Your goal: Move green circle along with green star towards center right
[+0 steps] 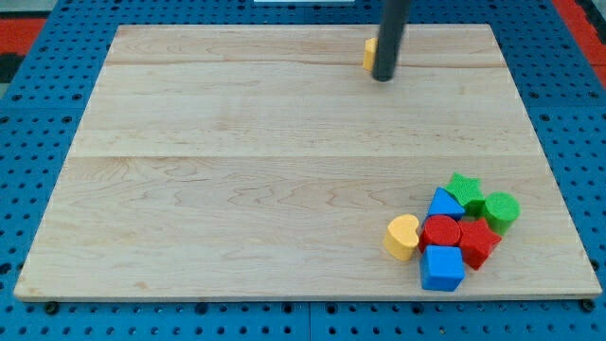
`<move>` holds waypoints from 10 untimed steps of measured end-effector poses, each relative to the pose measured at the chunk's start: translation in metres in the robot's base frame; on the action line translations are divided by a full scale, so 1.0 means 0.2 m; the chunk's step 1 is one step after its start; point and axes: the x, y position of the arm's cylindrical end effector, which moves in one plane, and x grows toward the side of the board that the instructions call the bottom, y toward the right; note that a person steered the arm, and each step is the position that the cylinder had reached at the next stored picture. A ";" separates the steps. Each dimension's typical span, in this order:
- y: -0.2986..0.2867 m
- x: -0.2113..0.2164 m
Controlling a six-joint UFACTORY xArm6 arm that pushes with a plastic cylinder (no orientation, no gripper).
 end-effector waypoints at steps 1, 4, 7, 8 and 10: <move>-0.24 -0.10; 0.08 -0.19; 0.88 0.63; 1.15 0.72; 1.33 1.11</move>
